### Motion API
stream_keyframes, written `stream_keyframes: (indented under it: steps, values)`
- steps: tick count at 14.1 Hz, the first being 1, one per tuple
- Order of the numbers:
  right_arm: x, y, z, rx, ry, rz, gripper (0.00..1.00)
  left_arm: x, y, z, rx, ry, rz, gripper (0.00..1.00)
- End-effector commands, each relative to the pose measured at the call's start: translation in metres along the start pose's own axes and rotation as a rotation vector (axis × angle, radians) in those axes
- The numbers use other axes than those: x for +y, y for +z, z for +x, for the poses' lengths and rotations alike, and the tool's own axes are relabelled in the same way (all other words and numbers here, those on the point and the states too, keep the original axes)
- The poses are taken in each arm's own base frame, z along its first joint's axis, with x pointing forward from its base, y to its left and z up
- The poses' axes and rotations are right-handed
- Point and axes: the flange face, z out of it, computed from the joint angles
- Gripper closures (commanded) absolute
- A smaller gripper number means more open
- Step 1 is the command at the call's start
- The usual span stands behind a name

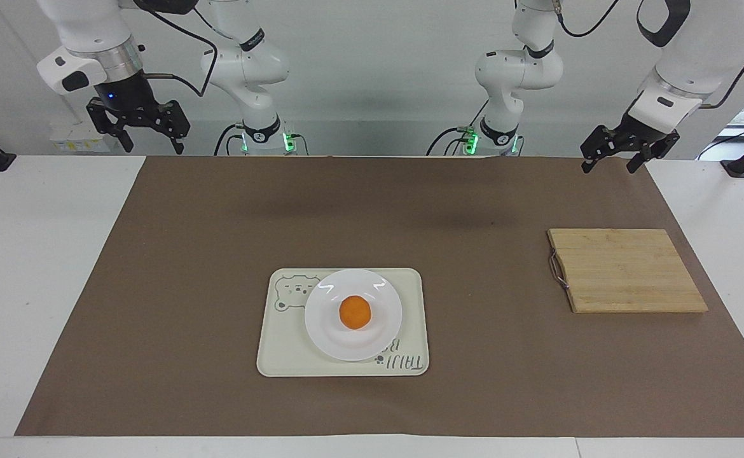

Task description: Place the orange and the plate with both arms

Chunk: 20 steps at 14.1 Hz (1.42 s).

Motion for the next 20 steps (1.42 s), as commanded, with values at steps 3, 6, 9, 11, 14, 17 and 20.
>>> stream_keyframes:
  steps: [3, 6, 9, 11, 14, 17, 20]
  values:
    - [-0.007, 0.0, -0.01, -0.001, 0.058, 0.057, 0.0, -0.001, -0.006, -0.004, -0.003, -0.01, 0.019, 0.0]
    - [-0.008, 0.002, -0.011, -0.004, 0.053, 0.06, 0.0, -0.001, -0.006, -0.004, -0.003, -0.01, 0.019, 0.0]
    - [-0.008, 0.001, -0.011, -0.002, 0.046, 0.052, 0.0, -0.001, -0.006, -0.004, -0.003, -0.01, 0.019, 0.0]
    - [-0.007, 0.001, -0.01, -0.008, 0.043, 0.048, 0.0, -0.001, -0.006, -0.004, -0.003, -0.01, 0.019, 0.0]
    - [-0.005, -0.004, -0.004, -0.011, 0.049, 0.053, 0.0, -0.001, -0.006, -0.004, -0.003, -0.01, 0.019, 0.0]
    - [-0.001, -0.009, 0.009, -0.063, 0.061, 0.048, 0.0, -0.001, -0.006, -0.004, -0.003, -0.01, 0.019, 0.0]
    - [-0.004, -0.01, 0.009, -0.044, 0.058, 0.051, 0.0, -0.001, -0.006, -0.004, -0.003, -0.01, 0.019, 0.0]
